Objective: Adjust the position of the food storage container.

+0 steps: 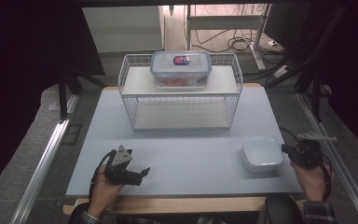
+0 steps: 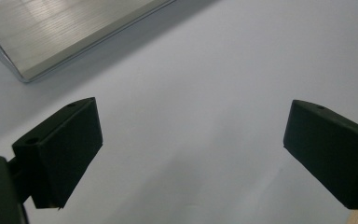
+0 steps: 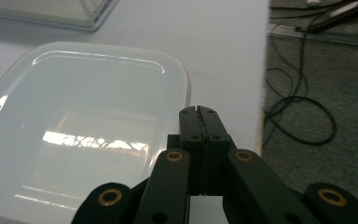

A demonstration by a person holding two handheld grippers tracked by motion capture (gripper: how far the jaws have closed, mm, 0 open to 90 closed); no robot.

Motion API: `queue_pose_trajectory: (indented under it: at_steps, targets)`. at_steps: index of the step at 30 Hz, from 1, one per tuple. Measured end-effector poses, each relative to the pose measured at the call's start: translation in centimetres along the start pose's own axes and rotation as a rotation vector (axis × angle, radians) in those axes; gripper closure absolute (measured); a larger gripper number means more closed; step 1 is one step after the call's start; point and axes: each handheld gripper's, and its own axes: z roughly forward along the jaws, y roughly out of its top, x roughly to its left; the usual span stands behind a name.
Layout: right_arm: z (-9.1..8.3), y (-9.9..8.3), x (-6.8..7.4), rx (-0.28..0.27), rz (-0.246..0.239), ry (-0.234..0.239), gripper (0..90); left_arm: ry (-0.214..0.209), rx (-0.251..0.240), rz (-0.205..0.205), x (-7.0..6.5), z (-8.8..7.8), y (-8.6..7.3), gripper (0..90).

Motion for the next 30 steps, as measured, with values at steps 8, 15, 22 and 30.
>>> queue_pose_trajectory:
  at_steps: [8,15,22,30]
  targets:
    - [0.9,0.4,2.2,0.013,-0.033,0.105,89.8,-0.003,0.005,0.004,-0.1,0.1,0.0,4.1]
    - [1.5,0.7,4.5,0.026,-0.072,0.182,89.8,-0.007,0.007,0.002,-0.1,0.2,0.0,4.1]
    - [2.1,1.0,7.4,0.041,-0.122,0.261,89.8,-0.009,0.009,0.006,-0.2,0.3,0.1,4.1]
    - [2.9,1.5,9.8,0.048,-0.155,0.330,89.7,-0.011,0.011,0.004,-0.2,0.3,0.1,4.1]
